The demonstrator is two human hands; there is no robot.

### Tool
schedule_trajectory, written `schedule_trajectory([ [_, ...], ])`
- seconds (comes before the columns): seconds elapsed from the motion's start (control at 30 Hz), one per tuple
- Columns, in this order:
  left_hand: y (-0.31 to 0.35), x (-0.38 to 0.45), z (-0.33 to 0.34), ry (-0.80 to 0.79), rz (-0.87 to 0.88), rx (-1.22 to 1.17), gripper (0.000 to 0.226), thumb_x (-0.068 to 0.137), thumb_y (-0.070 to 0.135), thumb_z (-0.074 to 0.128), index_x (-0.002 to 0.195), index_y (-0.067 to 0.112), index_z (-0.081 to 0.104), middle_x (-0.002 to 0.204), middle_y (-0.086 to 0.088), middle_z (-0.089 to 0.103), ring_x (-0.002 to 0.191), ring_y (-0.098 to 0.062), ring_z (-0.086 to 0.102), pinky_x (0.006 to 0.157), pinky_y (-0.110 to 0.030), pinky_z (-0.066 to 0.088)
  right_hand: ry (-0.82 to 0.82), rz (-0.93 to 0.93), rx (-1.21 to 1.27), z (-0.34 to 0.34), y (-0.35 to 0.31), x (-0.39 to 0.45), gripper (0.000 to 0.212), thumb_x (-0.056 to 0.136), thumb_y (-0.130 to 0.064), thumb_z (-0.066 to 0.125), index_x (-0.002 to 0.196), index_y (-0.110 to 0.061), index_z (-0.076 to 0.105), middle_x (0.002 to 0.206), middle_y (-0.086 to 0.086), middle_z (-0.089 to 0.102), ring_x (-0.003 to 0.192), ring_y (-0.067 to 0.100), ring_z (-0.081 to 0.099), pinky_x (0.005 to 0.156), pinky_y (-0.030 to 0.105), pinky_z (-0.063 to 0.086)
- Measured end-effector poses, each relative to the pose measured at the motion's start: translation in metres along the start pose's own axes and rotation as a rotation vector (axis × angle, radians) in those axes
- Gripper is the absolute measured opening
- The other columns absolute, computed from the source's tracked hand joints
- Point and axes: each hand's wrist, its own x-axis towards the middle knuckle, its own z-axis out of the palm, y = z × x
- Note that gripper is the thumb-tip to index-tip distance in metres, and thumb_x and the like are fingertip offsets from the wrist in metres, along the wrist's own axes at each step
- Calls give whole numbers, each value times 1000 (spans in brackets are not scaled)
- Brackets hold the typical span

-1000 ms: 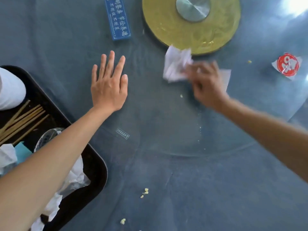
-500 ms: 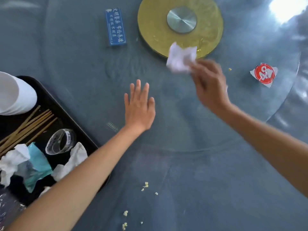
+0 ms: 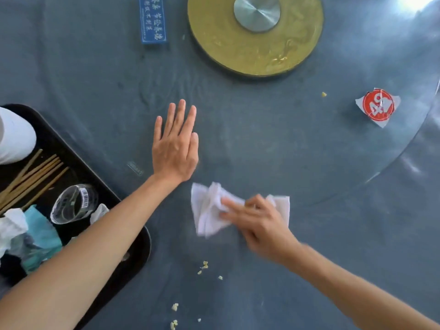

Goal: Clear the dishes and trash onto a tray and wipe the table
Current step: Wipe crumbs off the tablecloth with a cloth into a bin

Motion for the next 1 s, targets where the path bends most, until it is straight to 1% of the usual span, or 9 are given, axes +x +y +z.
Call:
schedule_trajectory([
  [0.1,-16,9,-12,-42,34,28,59,104,32,27,162,21,25,171,-1,15,159,-20,7,128,-47,2,-19,-11,79,-18,-17,-35,48,88,8,67,123,-23,77,142,-15,63,81,20,50,72,39,49],
  [0.23,-20,22,-24,-55,-107,67,58,105,28,34,162,21,23,172,-2,13,159,-26,3,126,-53,2,300,-13,7,-98,27,34,37,99,0,59,130,-17,70,141,-8,61,80,16,53,86,28,40],
  [0.33,19,27,-19,-34,-220,47,62,103,25,40,162,14,23,172,-8,10,159,-29,-1,126,-52,3,500,275,-187,-168,106,116,30,106,-23,56,131,-19,71,128,5,74,86,20,51,86,23,41],
  [0.43,59,12,-2,-43,-155,-16,59,104,28,37,162,23,24,172,-6,11,159,-29,2,126,-53,6,406,512,-251,-195,180,159,37,105,-26,50,136,-17,68,115,31,71,103,44,59,91,38,42],
  [0.57,55,-2,18,28,-161,67,56,108,34,27,163,31,19,172,-1,11,159,-25,4,128,-50,6,364,642,-348,-158,187,166,41,106,-22,39,139,-22,64,131,12,69,111,43,51,90,43,39],
  [0.63,42,3,20,58,-127,70,55,107,33,26,162,30,24,171,-1,17,159,-26,8,127,-51,8,348,536,-372,-126,160,155,44,103,-14,43,142,-23,62,125,13,72,103,41,54,85,46,42],
  [0.73,22,10,18,56,-72,80,55,106,30,27,161,29,26,171,-1,19,158,-27,10,126,-51,9,257,197,-319,-78,105,109,54,87,4,55,134,-16,70,128,3,73,82,38,56,73,48,50],
  [0.9,-4,23,-3,10,-14,74,56,105,28,26,161,28,28,170,-2,20,158,-26,11,126,-51,8,-59,-102,-112,-25,25,-1,63,74,14,70,124,-23,75,143,-13,64,87,25,51,69,39,50],
  [1.0,-15,30,-16,-18,3,69,55,106,23,30,161,25,29,171,-4,19,159,-28,9,126,-52,7,-64,-111,4,-33,8,-18,57,83,11,69,131,-20,72,136,-11,68,84,20,48,70,37,50],
])
